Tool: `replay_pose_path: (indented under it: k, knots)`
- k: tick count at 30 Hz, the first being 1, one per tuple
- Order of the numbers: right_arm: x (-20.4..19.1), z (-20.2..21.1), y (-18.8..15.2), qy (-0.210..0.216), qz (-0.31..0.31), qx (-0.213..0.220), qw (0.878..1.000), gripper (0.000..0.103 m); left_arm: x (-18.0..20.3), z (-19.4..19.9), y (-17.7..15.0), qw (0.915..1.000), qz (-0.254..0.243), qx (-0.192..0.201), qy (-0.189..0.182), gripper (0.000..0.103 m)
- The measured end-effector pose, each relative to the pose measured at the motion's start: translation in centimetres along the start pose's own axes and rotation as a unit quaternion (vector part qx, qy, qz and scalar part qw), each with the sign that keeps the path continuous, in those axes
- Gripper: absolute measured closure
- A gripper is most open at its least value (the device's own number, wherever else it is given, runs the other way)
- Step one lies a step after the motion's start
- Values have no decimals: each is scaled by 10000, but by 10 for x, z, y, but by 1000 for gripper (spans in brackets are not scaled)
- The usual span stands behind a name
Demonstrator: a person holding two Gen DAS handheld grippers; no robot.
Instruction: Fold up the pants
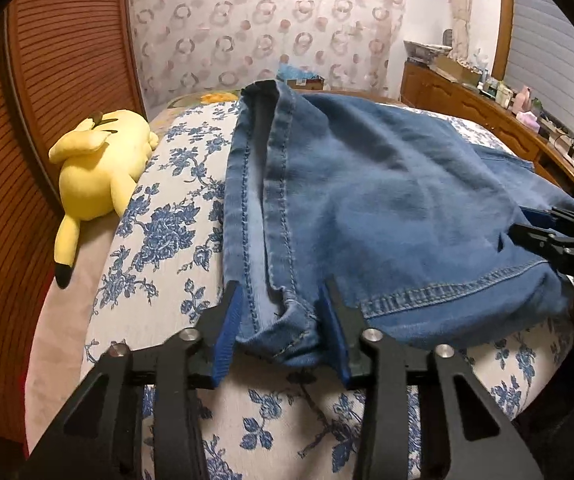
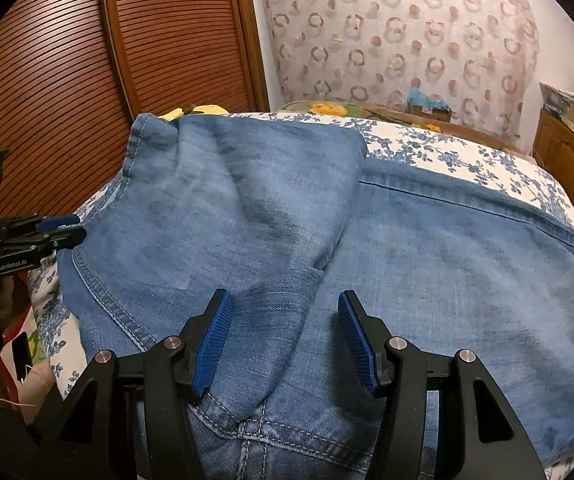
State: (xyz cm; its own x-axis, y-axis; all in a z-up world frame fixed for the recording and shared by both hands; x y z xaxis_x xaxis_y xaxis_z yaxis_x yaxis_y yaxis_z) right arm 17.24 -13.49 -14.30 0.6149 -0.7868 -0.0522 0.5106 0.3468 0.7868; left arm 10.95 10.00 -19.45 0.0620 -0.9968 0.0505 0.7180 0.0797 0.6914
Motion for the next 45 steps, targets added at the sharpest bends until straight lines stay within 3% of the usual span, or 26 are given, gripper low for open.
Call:
replay_pose_path:
  k: [4,6,11,27,32,35,37,39,45]
  knots:
    - [1,-1,1,12,-28,-3,10000,46,5,5,-1,9999,-48,27,-117,90]
    - [2,-1,1,11,-39,-10,10000,46,6,10,0,9999,-32,113,-91,94]
    - [3,0,1,30,-60,31,10000,46,2,37,9,9987,88,505,-69,96]
    - [6,0,-2,79,-85,106,9999,46,-10,27,-7,9995,130,255,133,96]
    - [6,1,-2,81,-84,111,9999,46,-12,29,-2,9993,121,281,233,89]
    - [6,1,-1,80,-88,114,9999,46,-13,30,0,9991,154,305,251,75]
    - [7,1,-2,83,-86,116,9999,46,-11,31,3,9991,147,342,209,57]
    - [7,1,-1,75,-87,119,9999,46,-7,31,7,9990,132,398,170,48]
    - [11,14,-5,-80,-88,163,9998,46,17,31,25,9986,-21,531,-52,44]
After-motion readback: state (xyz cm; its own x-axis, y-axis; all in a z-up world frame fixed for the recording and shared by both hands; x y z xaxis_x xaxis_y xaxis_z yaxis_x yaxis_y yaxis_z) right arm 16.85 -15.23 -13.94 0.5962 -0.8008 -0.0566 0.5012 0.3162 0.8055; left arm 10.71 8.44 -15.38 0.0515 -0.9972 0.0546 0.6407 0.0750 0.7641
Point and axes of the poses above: each gripper's, at about its wrist camera, not at the fingertips, and z roughly against the way its jaws point, x to its right, y to its top, the point moved 9 cm from there along -z, roughly the way its jaws point, and after that the axes turned 2 degrees about z, right-handed, at the moved point
